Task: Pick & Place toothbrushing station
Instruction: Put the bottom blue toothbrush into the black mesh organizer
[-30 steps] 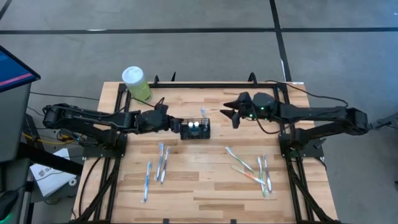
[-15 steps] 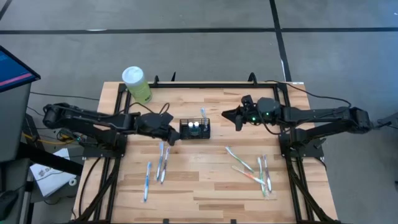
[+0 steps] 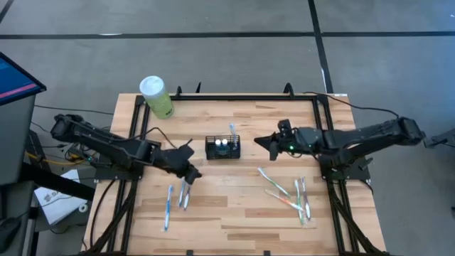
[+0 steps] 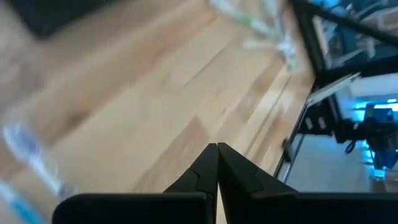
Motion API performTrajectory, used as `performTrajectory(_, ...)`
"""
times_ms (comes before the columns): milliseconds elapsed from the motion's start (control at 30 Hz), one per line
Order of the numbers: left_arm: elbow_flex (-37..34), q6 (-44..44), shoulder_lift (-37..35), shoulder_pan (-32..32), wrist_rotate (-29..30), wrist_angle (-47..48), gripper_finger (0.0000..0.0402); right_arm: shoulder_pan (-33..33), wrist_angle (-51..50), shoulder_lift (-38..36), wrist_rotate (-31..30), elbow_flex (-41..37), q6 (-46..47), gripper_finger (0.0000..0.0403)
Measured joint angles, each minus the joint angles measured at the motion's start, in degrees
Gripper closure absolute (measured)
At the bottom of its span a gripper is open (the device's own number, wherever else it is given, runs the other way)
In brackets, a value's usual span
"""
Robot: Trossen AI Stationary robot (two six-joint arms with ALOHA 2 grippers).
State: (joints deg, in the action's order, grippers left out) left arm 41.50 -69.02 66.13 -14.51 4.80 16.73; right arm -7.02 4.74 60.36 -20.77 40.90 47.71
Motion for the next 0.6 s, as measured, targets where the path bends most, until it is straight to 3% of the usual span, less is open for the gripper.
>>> performTrajectory(367,0.00,-9.72,0.00,-6.82,-3.38,13.17,0.0402,-7.35,-5.88,3.05,-7.72,8.06,0.34,0.0402)
performTrajectory(600,0.00,-14.57,0.00,-9.76,-6.92,19.89,0.0402,-10.30,-6.04,10.17,-8.42,14.28,-0.07,0.0402)
